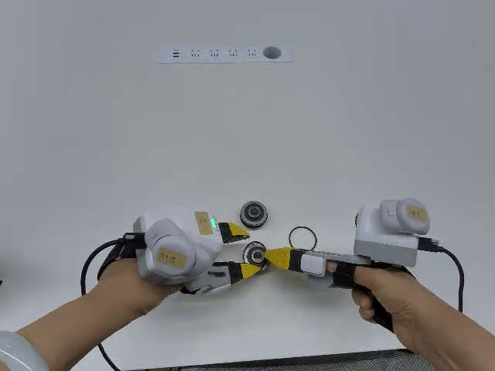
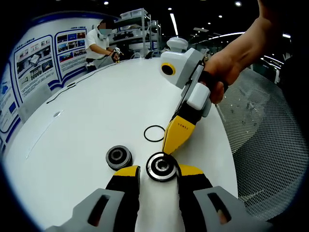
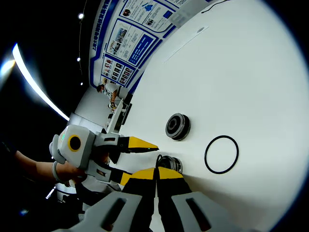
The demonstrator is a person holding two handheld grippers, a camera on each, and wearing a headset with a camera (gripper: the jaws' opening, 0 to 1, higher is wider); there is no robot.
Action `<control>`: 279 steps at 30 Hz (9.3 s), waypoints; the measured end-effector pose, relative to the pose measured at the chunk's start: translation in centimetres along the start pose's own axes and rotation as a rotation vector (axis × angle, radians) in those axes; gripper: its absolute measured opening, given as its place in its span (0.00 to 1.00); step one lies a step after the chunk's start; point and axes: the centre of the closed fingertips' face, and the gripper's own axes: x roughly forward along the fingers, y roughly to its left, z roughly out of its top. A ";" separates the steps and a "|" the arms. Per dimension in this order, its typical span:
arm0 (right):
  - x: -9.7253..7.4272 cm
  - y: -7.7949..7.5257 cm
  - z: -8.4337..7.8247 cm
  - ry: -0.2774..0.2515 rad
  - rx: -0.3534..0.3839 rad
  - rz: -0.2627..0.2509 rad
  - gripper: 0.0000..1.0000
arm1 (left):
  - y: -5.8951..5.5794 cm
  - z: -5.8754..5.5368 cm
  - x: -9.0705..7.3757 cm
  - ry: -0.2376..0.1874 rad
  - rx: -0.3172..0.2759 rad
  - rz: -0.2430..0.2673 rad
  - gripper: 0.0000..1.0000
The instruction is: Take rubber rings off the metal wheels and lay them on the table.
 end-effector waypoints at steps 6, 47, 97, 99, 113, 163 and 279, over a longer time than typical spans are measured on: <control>0.0 0.4 0.0 -0.001 -0.001 0.009 0.02 | 0.2 -0.4 -0.4 0.004 -0.004 0.012 0.37; -4.5 -1.7 3.8 -0.177 0.071 -0.035 0.02 | 1.9 -2.7 -2.1 0.003 -0.077 0.091 0.54; -5.3 -5.5 2.8 -0.041 -0.230 -0.297 0.20 | 2.8 -2.3 -2.4 0.000 -0.098 0.119 0.51; -5.2 -5.3 2.8 -0.045 -0.233 -0.293 0.21 | 3.0 -2.3 -2.5 -0.001 -0.101 0.127 0.50; -4.2 -4.7 3.2 -0.044 -0.247 -0.266 0.21 | 5.3 -1.0 -2.2 -0.024 -0.116 0.173 0.42; -3.2 -4.2 3.7 -0.058 -0.254 -0.232 0.21 | 6.2 1.0 2.5 0.037 -0.058 0.103 0.18; 2.1 -1.6 4.9 0.064 -0.098 0.041 0.24 | 6.3 0.9 2.4 0.010 -0.065 0.084 0.13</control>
